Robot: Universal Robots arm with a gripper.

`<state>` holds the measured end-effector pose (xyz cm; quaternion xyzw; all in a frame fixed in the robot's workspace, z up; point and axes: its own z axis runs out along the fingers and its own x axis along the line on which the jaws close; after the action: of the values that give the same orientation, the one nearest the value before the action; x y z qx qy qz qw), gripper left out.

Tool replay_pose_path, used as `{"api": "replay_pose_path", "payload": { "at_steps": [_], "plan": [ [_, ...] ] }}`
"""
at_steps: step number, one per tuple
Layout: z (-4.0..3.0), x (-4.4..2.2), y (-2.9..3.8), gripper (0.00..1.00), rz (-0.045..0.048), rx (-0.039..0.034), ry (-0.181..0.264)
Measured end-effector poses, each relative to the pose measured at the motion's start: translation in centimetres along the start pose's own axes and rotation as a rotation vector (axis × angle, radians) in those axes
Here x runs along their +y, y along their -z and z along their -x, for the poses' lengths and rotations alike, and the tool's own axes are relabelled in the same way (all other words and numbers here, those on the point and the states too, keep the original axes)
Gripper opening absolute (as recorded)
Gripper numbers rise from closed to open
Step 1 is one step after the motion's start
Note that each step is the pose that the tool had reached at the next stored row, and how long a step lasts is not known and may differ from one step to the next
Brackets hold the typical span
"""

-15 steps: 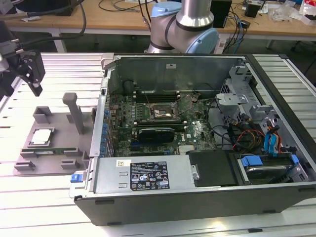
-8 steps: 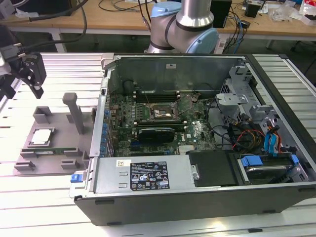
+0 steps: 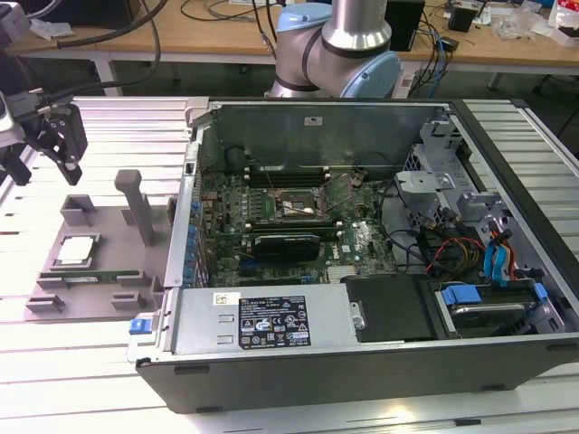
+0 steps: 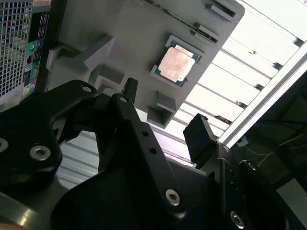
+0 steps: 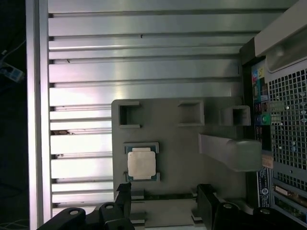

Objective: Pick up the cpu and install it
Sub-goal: 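Pick up the cpu and move it towards the insertion slot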

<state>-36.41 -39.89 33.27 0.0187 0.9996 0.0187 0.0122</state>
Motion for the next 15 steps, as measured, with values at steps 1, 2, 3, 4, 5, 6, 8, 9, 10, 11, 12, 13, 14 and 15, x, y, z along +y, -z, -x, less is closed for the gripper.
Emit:
{"api": "replay_pose_path", "payload": {
  "at_steps": [1,2,3,4,5,6,8,9,10,11,12,13,14,15],
  "plan": [
    [-0.02,0.00,-0.10,0.66,0.0000,0.0000,0.000],
    [-0.09,-0.01,-0.36,0.66,0.0000,-0.0001,0.000],
    [-0.19,-0.02,-0.56,0.66,0.0000,0.0000,0.000],
    [-0.36,-0.04,-0.77,0.66,0.0000,0.0000,0.000],
    [-0.46,-0.05,-0.85,0.66,0.0000,0.0000,0.001],
    [-0.59,-0.06,-0.95,0.66,0.0001,0.0001,0.002],
    [-0.84,-0.07,-1.11,0.66,0.0006,0.0005,0.018],
    [-0.90,-0.08,-1.16,0.66,0.0007,0.0007,0.021],
    [-0.96,-0.08,-1.23,0.66,0.0006,0.0008,0.023],
    [-0.99,-0.09,-1.30,0.66,0.0006,0.0009,0.023],
    [-1.05,-0.10,-1.45,0.66,0.0006,0.0009,0.023],
    [-1.09,-0.10,-1.57,0.66,0.0006,0.0008,0.023],
    [-1.11,-0.10,-1.66,0.66,0.0006,0.0009,0.023],
    [-1.17,-0.11,-1.82,0.66,0.0006,0.0009,0.023]
  ]
}}
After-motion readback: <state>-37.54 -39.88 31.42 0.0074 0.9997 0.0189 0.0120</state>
